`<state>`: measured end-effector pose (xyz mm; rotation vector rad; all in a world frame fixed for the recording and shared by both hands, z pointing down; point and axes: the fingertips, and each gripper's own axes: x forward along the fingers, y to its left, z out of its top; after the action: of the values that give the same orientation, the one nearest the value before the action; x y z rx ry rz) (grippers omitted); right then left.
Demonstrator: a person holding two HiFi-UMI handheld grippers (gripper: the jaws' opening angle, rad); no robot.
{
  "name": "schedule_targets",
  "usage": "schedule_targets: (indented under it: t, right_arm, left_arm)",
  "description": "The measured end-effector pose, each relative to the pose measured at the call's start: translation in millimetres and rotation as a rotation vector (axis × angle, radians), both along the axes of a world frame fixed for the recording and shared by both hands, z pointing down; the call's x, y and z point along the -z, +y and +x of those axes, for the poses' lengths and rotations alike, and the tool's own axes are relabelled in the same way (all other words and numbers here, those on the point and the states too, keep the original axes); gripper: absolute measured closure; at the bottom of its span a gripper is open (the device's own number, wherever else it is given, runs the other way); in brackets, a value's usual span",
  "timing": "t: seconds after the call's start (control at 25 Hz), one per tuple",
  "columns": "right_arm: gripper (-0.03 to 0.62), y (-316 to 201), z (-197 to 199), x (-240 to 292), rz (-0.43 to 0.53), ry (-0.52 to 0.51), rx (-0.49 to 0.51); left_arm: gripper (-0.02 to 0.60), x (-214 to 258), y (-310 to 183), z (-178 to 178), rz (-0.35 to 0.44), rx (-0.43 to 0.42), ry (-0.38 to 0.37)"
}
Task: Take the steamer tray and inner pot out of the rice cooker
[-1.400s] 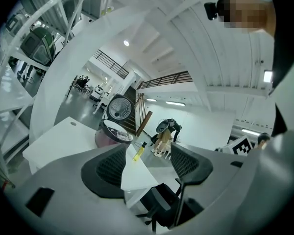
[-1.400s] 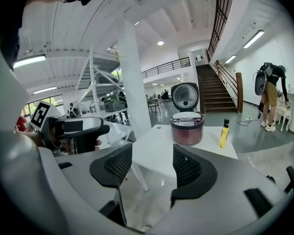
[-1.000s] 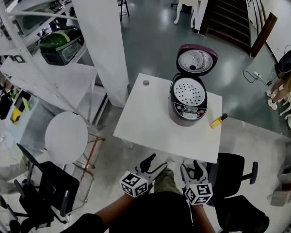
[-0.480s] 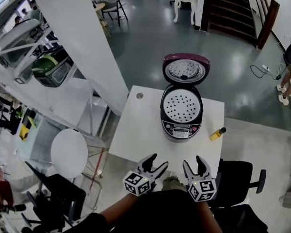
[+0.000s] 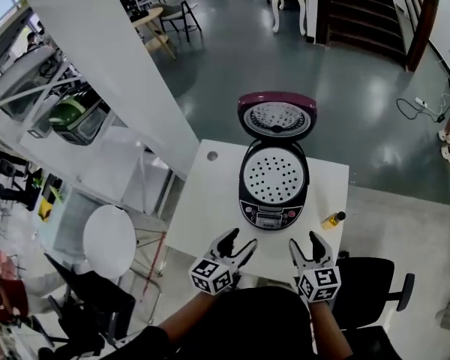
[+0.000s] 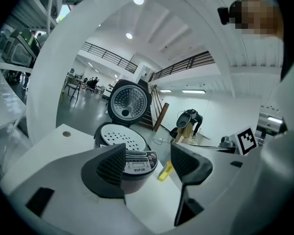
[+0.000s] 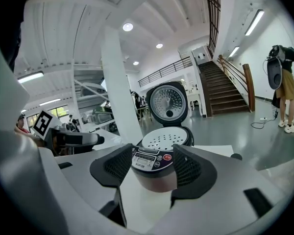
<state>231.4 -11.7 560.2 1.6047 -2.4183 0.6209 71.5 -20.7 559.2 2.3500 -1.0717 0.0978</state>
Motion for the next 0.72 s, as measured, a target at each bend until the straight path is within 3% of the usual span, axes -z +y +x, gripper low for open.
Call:
schedule_targets:
  t: [0.28,0.72]
  right_arm:
    - [0.365,-41.3,4.5,0.1,-0.021,0.001,0.011]
    - [0.365,-96.5,1.8,-6.0,-0.062,0.013,-0.073]
  left_arm:
    - [0.325,8.9,-59.5,-12.5,0.081,0.094,-0.04]
    - [0.324,-15.3,-141.3,-11.7,0.032,0.031,-0.074]
